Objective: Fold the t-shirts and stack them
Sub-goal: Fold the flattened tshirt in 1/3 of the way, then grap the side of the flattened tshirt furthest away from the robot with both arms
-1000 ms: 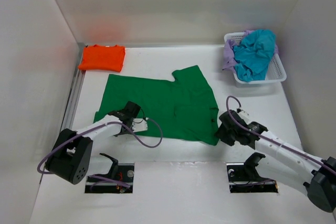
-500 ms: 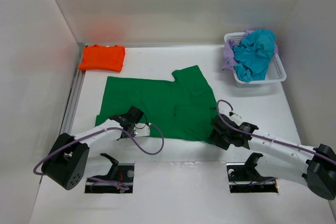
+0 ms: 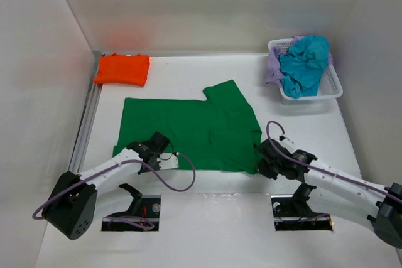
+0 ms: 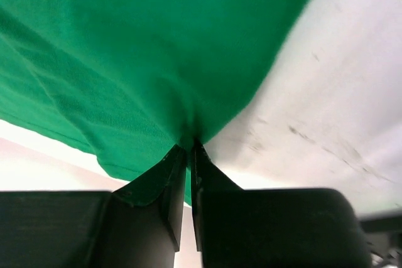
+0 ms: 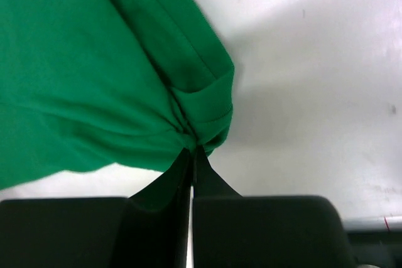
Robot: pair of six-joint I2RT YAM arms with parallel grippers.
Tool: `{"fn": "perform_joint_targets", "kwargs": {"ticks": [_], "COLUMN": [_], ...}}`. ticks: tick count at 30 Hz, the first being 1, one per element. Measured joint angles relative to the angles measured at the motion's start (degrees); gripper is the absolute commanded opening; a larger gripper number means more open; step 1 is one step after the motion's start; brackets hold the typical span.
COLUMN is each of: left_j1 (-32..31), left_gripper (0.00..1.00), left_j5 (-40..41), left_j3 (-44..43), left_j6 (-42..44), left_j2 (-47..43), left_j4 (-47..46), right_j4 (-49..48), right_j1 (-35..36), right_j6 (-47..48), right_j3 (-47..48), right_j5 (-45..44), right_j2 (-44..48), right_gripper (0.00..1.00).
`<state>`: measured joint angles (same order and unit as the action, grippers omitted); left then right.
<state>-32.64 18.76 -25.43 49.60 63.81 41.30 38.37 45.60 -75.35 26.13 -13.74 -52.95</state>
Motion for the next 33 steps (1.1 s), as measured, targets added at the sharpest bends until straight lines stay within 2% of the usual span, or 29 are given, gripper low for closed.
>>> {"fn": "perform_joint_targets", "kwargs": {"ticks": [4, 6, 7, 8, 9, 10, 13, 16, 21, 25, 28, 33], "left_j1": [0.35, -0.24, -0.61, -1.11, -1.62, -1.99, -2.36, -1.36, 7.28, 18.84, 27.3, 37.09], "left_gripper": [0.1, 0.16, 0.22, 0.29, 0.37, 0.46, 0.54, 0.56, 0.62, 0.67, 0.65, 0.6], "left_j5": [-1.03, -1.86, -2.36, -2.86, -3.21, -3.48, -4.0, -4.31, -6.29, -12.02, -17.68, -25.92], "left_j3": [-0.09, -0.61, -1.07, -1.7, -2.36, -3.02, -4.79, -6.88, -16.17, -29.27, -37.88, -55.41], "left_j6": [-1.09, -1.7, -1.97, -2.29, -2.6, -2.93, -3.54, -2.95, 1.14, 2.4, -0.44, -12.85], "left_j2": [-0.7, -0.68, -0.61, -0.57, -0.5, -0.39, -0.22, -0.28, -0.7, 2.82, 10.99, 34.18], "left_j4": [3.06, 5.33, 6.54, 7.78, 8.92, 9.81, 12.39, 16.04, 21.16, 15.04, 7.65, 0.42], "right_j4": [6.38, 9.53, 10.95, 12.17, 13.11, 14.14, 17.07, 19.58, 19.52, 15.52, 11.89, 8.13], "right_j1": [5.55, 7.74, 8.66, 9.31, 9.66, 9.86, 9.99, 9.57, 3.63, -5.11, -12.09, -20.57], "right_j6": [-3.37, -4.94, -5.7, -6.38, -6.93, -7.23, -6.01, -1.86, 13.03, 27.1, 36.0, 45.0], "right_j3": [0.26, 0.63, 0.81, 0.9, 0.96, 1.14, 3.02, 10.34, 33.57, 49.44, 61.61, 84.46], "right_j5": [-0.44, -0.5, -0.55, -0.66, -0.74, -0.87, -1.07, -1.27, -1.42, -1.14, 0.22, 2.73], "right_j2": [4.02, 4.28, 4.26, 4.24, 4.22, 4.17, 3.8, 0.76, -13.07, -27.19, -41.24, -67.14], "right_gripper": [0.0, 0.02, 0.1, 0.26, 0.38, 0.44, 0.54, 0.58, 0.64, 0.65, 0.66, 0.67]}}
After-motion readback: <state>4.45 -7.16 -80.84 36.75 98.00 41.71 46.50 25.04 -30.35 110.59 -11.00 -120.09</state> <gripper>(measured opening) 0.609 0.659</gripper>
